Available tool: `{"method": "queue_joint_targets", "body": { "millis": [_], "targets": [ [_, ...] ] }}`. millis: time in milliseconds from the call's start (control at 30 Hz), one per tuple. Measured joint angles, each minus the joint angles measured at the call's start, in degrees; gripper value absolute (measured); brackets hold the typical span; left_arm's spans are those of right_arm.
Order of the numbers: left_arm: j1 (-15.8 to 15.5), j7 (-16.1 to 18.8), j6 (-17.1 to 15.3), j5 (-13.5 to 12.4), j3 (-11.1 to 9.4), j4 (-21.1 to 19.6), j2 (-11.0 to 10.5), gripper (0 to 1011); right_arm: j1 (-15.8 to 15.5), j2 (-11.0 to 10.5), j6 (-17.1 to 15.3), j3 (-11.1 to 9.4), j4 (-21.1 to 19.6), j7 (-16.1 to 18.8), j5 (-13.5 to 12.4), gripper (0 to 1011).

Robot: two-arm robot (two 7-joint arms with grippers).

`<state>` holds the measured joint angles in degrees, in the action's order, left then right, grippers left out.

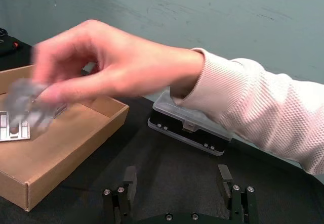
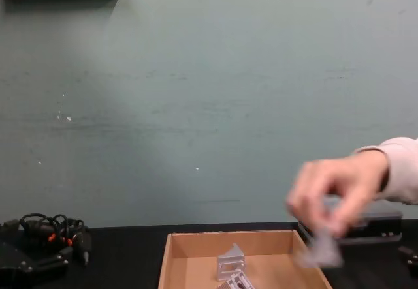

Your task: Use one hand to pick up the angle iron from the table and place it into the box.

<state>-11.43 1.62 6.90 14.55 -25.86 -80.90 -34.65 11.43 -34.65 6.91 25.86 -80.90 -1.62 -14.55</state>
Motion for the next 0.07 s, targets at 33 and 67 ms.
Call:
{"method": "queue_joint_targets", "body": {
  "millis": [33,67],
  "targets": [
    [0.0,0.0,0.0,0.0,0.0,0.0,0.0,1011,0.0,0.0,0.0,0.0,0.0,0.0,0.0,1003],
    [0.0,0.0,0.0,0.0,0.0,0.0,0.0,1011,0.0,0.0,0.0,0.0,0.0,0.0,0.0,1003]
  ]
}}
